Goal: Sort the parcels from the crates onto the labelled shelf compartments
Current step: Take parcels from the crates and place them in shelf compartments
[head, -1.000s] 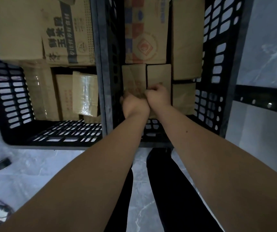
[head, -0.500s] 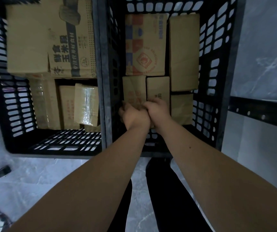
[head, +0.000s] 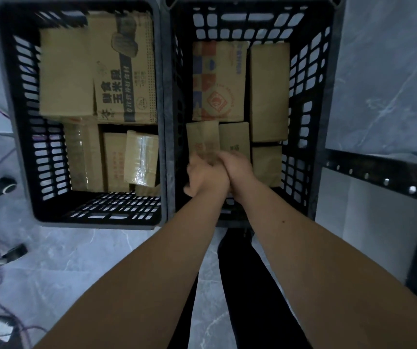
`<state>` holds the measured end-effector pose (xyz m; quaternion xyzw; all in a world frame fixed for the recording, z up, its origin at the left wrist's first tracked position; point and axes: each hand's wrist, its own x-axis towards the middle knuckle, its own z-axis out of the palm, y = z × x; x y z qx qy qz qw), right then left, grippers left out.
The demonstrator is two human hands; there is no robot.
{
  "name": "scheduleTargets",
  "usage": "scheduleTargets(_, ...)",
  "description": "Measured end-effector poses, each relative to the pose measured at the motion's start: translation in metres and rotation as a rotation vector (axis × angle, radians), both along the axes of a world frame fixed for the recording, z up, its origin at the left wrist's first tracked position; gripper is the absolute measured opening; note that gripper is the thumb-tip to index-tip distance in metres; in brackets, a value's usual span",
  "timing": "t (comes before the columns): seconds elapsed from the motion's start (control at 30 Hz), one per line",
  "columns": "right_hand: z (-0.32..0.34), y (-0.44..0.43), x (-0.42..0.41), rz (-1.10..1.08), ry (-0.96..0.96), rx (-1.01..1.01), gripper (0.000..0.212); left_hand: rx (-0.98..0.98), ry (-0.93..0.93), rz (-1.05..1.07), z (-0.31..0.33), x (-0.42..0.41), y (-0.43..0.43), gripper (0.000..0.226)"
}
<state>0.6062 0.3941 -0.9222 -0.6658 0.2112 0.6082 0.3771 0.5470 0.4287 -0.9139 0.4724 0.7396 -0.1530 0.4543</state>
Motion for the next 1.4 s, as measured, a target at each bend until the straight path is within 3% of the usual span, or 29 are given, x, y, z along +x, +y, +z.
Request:
scheduleTargets(0.07,-0.011,0.001,0.003,0.026,-0.069,0.004,0.093,-0.026,0.028,0.004,-0.001,0.001,0.004,0.070)
scheduleTargets(0.1,-0.024,0.000,0.004,0.019,-0.085,0.014,0.099,-0.034,0.034,0.022,-0.010,-0.001,0.005,0.075)
scheduleTargets(0.2,-0.031,0.007,0.006,0.062,-0.152,0.018,0.071,-0.025,0.058,0.030,-0.022,-0.005,0.008,0.080)
scheduleTargets(0.37,-0.042,0.008,-0.007,0.048,-0.075,-0.002,0.029,-0.056,0.038,0.033,-0.028,-0.008,0.014,0.059)
scheduleTargets(0.5,-0.029,0.007,-0.007,0.002,-0.073,0.011,0.025,-0.040,-0.005,0.053,-0.028,-0.014,0.015,0.051)
scheduleTargets(0.57,-0.018,0.002,-0.004,-0.010,-0.047,0.005,0.009,-0.046,-0.018,0.047,-0.024,-0.016,0.014,0.056)
scheduleTargets(0.63,-0.007,0.000,0.000,-0.015,-0.035,0.000,0.009,-0.053,-0.033,0.050,-0.014,-0.016,0.014,0.059)
scheduleTargets(0.77,0.004,0.010,0.011,0.020,-0.054,0.023,0.043,-0.013,0.004,-0.035,-0.003,-0.005,0.017,0.070)
scheduleTargets(0.97,0.016,0.013,0.024,-0.016,-0.044,0.025,0.034,0.017,0.010,-0.075,0.015,0.002,0.023,0.068)
scheduleTargets(1.07,0.029,0.009,0.027,-0.026,-0.042,0.013,0.018,0.029,-0.038,-0.054,0.027,-0.002,0.019,0.070)
scheduleTargets(1.17,0.046,0.002,0.026,-0.039,-0.032,0.007,0.028,0.061,-0.093,-0.053,0.048,-0.005,0.016,0.071)
scheduleTargets(1.4,0.122,-0.002,0.032,-0.157,-0.045,-0.025,0.033,0.129,-0.219,0.067,0.128,-0.017,0.032,0.036)
